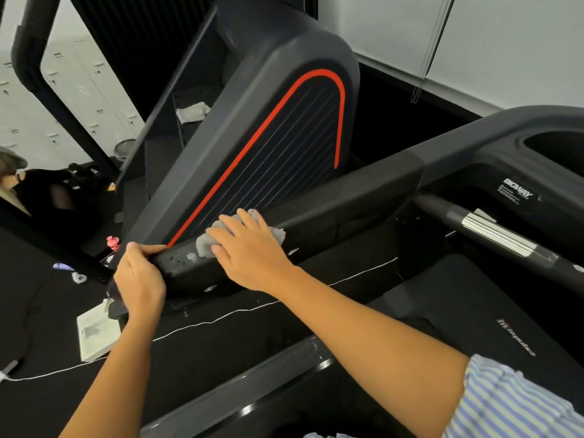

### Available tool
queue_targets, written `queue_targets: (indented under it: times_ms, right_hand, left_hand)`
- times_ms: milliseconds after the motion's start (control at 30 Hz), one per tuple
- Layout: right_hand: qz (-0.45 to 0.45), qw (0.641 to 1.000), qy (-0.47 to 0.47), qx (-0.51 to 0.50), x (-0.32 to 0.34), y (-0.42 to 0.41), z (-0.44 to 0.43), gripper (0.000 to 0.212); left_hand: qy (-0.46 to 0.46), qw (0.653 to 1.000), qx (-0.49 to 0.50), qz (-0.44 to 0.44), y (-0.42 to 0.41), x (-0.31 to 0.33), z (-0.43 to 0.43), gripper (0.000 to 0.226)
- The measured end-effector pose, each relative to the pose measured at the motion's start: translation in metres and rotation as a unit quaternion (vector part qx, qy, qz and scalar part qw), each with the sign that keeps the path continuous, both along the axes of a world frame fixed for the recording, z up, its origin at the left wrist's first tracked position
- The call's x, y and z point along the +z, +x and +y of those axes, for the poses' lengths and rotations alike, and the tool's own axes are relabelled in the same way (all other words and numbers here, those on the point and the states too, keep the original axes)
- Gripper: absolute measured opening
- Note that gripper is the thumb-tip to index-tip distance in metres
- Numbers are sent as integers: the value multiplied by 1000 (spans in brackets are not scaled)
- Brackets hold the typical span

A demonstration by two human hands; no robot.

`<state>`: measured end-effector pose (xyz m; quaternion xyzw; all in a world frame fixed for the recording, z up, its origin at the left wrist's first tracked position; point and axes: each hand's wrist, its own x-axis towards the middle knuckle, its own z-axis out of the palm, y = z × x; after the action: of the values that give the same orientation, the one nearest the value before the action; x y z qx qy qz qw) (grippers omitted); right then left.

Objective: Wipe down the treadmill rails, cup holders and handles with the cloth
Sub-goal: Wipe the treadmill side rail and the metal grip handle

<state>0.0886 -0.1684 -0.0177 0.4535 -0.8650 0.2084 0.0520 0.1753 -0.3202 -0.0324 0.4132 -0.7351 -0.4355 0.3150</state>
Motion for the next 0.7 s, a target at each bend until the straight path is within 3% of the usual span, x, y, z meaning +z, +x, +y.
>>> queue_targets:
  times_ms: [167,300,400,533,633,700]
  right_hand:
    - [41,997,-7,63,-10,-10,18,37]
    - [15,999,-50,-15,-9,-18,29,34]
    - [-4,998,-46,-46,0,-10,10,35]
    - [14,999,-4,28,-2,11,-18,40]
    - [33,994,6,101,-9,21,-21,45]
    - [25,995,-7,97,-7,12,-10,43]
  left_hand:
    - [2,1000,9,5,-2,-4,-5,59]
    - [7,1000,13,-6,-3,-6,-4,47]
    - [5,1000,14,-8,-3,-5,-3,51]
    - [-23,999,16,-33,-1,-6,-5,44]
    - [-48,998,4,-30,0,-4,-2,56]
    - [-59,998,1,-34,0,-2,-1,61]
